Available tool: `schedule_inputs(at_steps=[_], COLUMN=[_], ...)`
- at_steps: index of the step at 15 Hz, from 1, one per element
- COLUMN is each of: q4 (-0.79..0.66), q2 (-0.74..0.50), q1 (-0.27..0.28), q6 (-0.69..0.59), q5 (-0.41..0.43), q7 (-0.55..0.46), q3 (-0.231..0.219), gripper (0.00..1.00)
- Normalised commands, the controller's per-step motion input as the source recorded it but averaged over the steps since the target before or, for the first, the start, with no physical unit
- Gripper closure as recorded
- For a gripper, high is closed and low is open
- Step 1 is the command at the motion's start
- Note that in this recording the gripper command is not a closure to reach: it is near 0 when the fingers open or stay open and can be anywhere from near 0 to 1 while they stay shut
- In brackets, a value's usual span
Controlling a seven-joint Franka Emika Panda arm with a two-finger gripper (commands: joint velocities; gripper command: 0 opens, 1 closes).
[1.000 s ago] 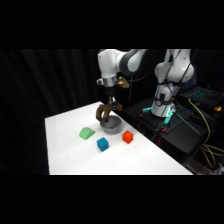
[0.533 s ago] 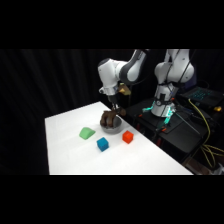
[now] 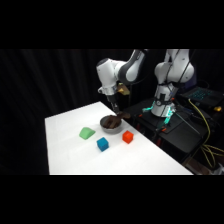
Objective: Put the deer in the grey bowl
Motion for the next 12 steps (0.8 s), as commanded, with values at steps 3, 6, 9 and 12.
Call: schedule_inputs(at_steps=[3, 6, 9, 12], q4=[0.23, 0.21, 0.21, 0.25], q2=[-0.33, -0.62, -0.61, -0.43], q1=[-0.044, -0.083, -0.095, -0.051], q6=[-0.43, -0.55, -0.5, -0.39], q5=[-0.023, -0.096, -0.087, -0.011], q7=[-0.24, -0.28, -0.3, -0.3], q3=[-0.05, -0.072, -0.07, -0.061], gripper=[0.0, 0.0, 0.0, 0.0])
